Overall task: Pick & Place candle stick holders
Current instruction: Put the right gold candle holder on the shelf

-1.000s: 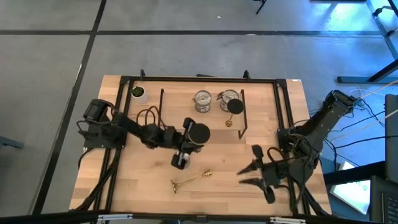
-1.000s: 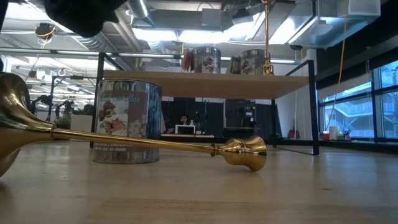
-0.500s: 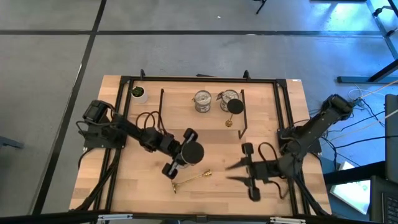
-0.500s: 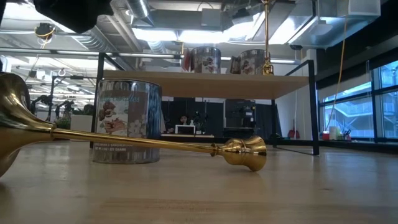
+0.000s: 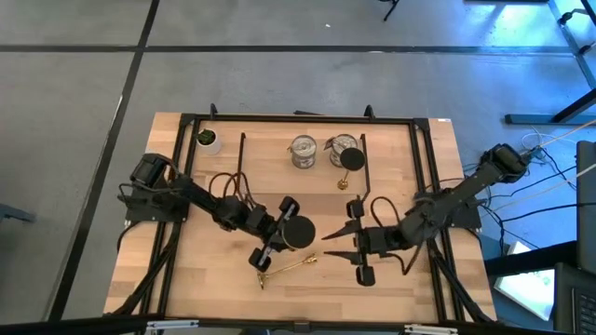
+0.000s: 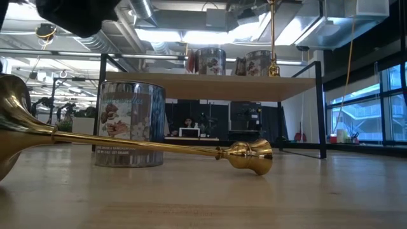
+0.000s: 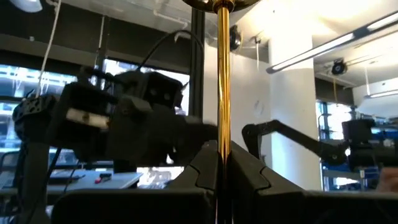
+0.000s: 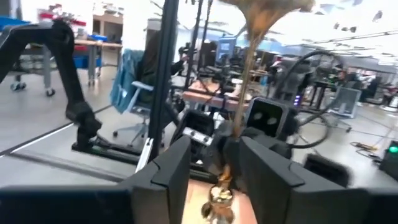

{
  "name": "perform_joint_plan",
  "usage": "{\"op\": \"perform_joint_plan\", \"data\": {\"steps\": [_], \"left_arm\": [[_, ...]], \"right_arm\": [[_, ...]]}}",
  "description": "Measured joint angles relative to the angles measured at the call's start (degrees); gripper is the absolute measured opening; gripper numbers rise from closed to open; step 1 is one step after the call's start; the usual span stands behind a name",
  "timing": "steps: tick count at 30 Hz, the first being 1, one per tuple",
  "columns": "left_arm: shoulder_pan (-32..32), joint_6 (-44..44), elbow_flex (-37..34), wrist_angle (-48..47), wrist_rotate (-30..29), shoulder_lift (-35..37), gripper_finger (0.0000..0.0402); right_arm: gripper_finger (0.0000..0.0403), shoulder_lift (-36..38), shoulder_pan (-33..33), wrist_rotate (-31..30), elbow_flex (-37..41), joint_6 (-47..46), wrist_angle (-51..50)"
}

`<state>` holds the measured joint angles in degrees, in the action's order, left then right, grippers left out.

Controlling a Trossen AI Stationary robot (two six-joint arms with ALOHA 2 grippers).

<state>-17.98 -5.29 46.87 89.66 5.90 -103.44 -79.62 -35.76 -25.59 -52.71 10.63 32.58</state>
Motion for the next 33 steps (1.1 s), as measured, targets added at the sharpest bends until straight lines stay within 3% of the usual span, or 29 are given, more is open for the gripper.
{"op": "perform_joint_plan", "data": {"steps": [12,33], "left_arm": [[0.3,-3.9,7.5,-1.6,3.3,-7.4,0.0008],[0.9,-2.7,9.1,-6.0,2.7,-7.4,0.0008]], "right_arm": [[0.0241,-3.6,0.9,2.3,0.0,0.4,5.6],[0.0224,-5.2,2.4,5.5,0.0,-0.8,7.7]]}}
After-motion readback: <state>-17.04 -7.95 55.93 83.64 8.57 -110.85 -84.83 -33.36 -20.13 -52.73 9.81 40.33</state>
